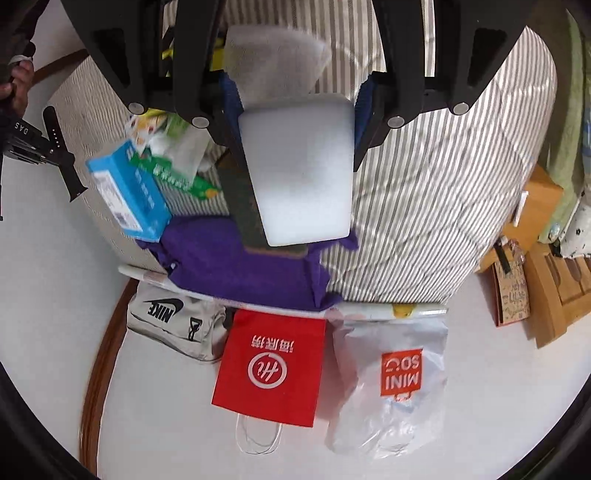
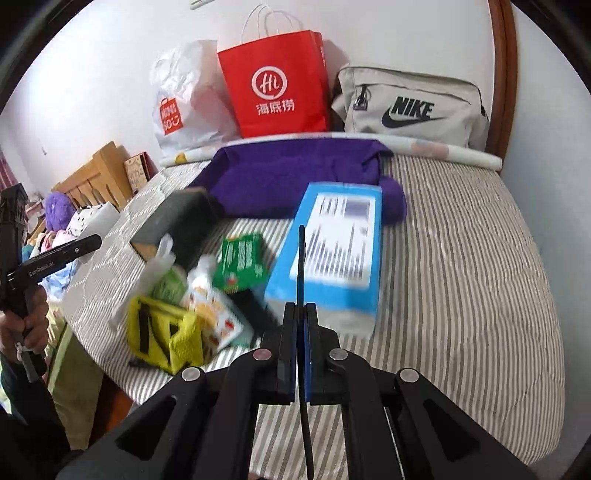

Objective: Organize soft objects
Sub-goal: 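Carry the white sponge with the left tool over the purple towel, then lower the sponge onto the purple towel and open the left tool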

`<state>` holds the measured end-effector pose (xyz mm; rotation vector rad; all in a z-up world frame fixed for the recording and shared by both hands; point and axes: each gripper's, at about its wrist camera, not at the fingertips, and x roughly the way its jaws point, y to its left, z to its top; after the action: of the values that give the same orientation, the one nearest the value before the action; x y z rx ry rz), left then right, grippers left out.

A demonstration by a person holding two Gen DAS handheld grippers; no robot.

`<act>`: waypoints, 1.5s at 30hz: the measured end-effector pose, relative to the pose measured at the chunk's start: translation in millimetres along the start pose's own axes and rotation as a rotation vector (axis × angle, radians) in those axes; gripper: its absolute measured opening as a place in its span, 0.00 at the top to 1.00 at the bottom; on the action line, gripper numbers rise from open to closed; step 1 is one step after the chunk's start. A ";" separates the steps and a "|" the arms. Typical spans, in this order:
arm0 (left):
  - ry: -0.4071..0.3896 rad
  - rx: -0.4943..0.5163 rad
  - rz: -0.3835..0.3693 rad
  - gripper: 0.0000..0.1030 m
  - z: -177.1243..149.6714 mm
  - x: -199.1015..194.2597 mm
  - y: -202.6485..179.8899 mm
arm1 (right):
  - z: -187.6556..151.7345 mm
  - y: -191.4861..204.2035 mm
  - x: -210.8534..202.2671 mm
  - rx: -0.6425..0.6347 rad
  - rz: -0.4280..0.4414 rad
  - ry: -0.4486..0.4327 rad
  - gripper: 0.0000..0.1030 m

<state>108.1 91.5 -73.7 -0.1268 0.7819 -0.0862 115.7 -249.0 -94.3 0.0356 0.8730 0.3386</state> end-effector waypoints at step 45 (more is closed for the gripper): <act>0.268 0.070 0.038 0.53 169.0 258.0 -25.2 | 187.3 -65.0 222.1 -0.084 -0.045 0.205 0.97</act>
<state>409.2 48.4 -131.1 -0.0339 1.0468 -0.0955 407.1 -222.6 -149.8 -0.0981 1.0604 0.3399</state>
